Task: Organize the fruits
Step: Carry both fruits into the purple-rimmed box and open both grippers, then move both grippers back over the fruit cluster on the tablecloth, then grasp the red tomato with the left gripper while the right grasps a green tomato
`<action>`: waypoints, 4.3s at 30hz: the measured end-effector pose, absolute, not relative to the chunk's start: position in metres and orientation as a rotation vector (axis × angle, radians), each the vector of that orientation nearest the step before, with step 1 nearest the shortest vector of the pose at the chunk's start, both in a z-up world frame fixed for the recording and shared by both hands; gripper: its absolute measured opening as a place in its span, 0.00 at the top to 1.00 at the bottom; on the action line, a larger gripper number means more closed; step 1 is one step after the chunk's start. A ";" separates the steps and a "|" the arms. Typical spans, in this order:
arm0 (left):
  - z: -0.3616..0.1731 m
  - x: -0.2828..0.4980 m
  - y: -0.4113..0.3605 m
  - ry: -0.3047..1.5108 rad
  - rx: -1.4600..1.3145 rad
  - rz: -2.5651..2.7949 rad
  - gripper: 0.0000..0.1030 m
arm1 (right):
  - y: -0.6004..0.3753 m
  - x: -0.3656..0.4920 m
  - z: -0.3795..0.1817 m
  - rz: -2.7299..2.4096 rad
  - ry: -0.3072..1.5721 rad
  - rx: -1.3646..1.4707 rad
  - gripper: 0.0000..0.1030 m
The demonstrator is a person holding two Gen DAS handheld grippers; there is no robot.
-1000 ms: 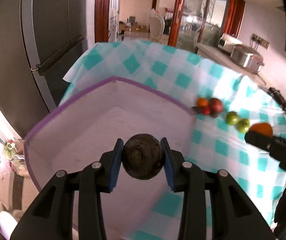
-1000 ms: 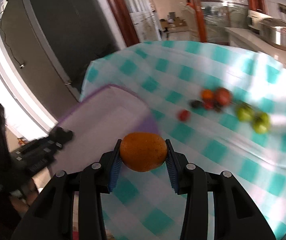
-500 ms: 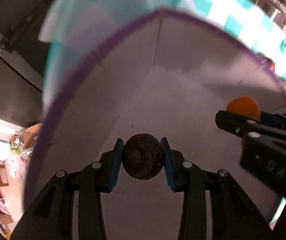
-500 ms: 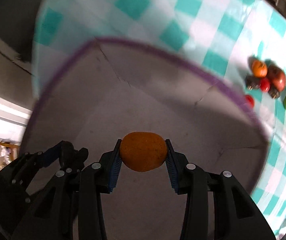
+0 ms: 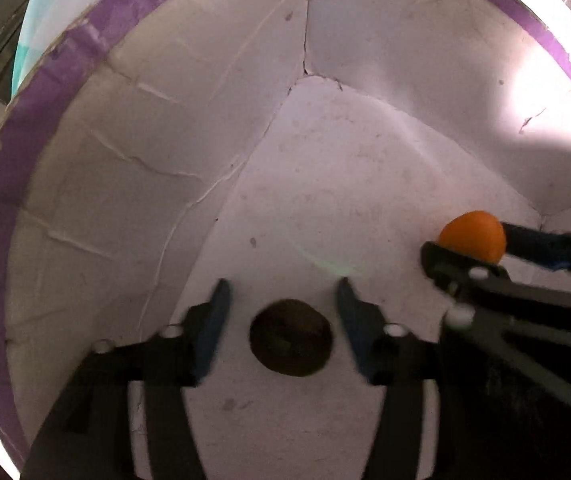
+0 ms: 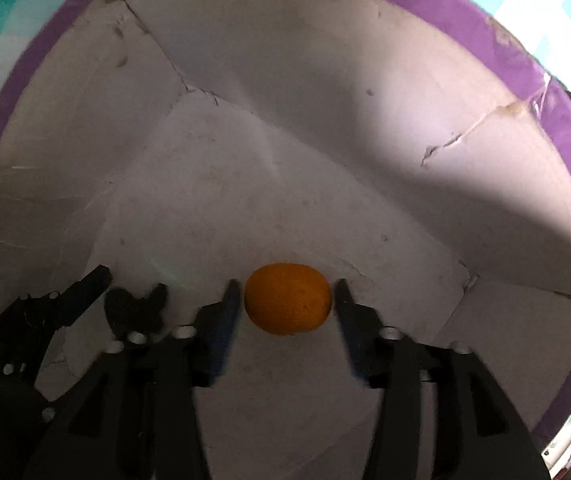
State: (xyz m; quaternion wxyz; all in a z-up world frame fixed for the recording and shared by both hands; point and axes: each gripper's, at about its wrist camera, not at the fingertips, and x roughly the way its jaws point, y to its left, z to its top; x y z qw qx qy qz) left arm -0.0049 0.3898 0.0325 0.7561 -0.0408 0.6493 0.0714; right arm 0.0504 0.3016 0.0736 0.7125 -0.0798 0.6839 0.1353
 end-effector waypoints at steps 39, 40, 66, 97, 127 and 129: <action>0.236 -0.078 0.148 0.822 0.043 0.100 0.02 | -0.044 -0.059 0.196 0.433 0.868 0.234 0.17; 0.243 -0.079 0.136 0.800 0.060 0.051 0.02 | -0.056 -0.064 0.195 0.402 0.869 0.244 0.17; 0.181 -0.119 0.114 0.960 0.149 -0.329 0.02 | -0.110 -0.020 0.069 0.027 1.106 0.055 0.15; 0.031 0.082 0.053 1.044 0.176 0.033 0.02 | -0.128 0.169 0.013 0.227 0.860 -0.268 0.17; 0.024 0.138 0.101 1.017 -0.019 0.076 0.60 | -0.130 0.171 0.010 0.229 0.873 -0.233 0.19; 0.027 0.132 0.101 1.016 -0.015 0.071 0.64 | -0.130 0.171 0.010 0.229 0.874 -0.232 0.19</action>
